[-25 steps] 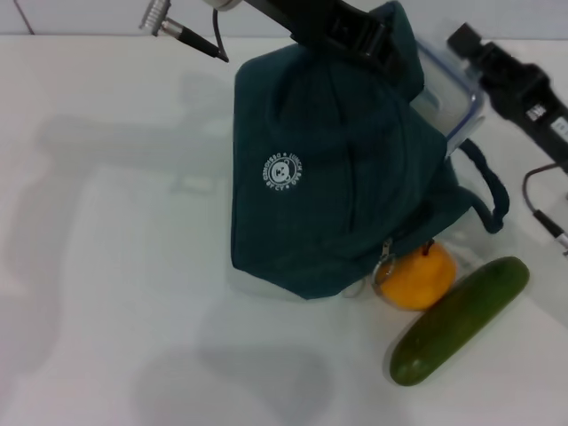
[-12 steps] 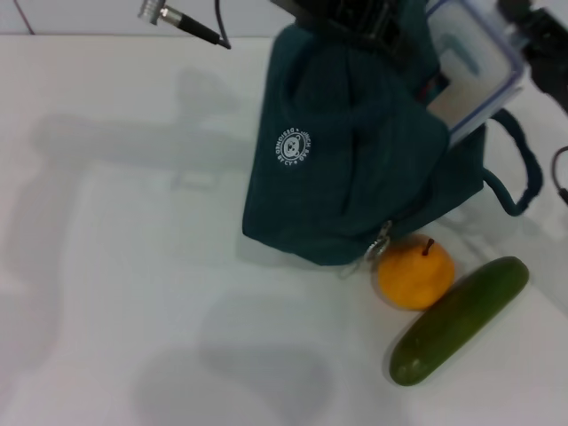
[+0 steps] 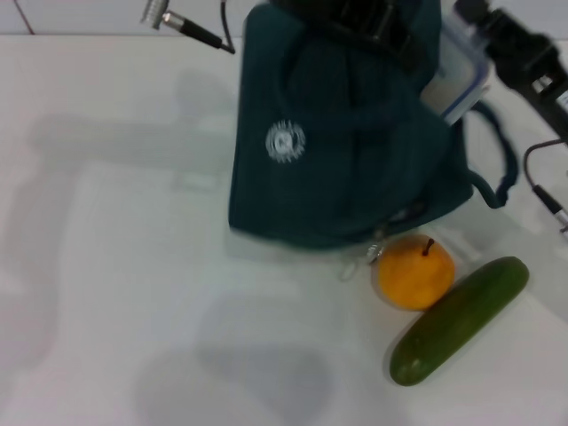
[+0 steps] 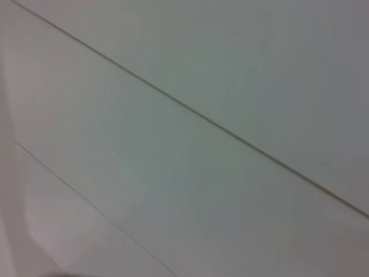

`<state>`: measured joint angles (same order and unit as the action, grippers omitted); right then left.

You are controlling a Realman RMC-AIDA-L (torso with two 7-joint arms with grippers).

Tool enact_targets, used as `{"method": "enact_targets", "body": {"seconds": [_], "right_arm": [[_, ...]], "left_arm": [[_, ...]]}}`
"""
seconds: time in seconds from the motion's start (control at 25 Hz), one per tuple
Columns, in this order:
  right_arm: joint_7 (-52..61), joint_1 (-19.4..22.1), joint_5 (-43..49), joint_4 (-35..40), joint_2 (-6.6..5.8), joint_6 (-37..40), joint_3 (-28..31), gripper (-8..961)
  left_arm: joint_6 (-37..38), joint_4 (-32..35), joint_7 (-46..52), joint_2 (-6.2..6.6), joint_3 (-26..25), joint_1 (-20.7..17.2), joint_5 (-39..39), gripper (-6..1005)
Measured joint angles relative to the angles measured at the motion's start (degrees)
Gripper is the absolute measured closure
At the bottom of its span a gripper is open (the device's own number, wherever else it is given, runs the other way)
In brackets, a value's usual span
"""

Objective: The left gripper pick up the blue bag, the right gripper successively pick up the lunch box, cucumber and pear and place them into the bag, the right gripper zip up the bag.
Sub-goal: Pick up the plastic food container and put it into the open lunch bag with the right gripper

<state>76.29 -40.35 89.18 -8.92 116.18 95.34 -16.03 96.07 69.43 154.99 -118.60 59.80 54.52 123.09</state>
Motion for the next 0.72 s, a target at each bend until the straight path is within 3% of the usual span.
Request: {"method": "enact_targets", "body": {"seconds": [0.36,0.72], "right_arm": [[0.92,2.81,-1.26,1.50,-0.08,2.96,1.94,842],[0.00,2.15,1.39,0.68,-0.01,-3.70,1.28,841]], "left_arm": [[0.14,-1.53,-1.50,0.05,-2.57,-0.74,-0.70,963],[0.46,-1.58,-1.54,0.13,-2.47,-0.48,-2.63,964]]}}
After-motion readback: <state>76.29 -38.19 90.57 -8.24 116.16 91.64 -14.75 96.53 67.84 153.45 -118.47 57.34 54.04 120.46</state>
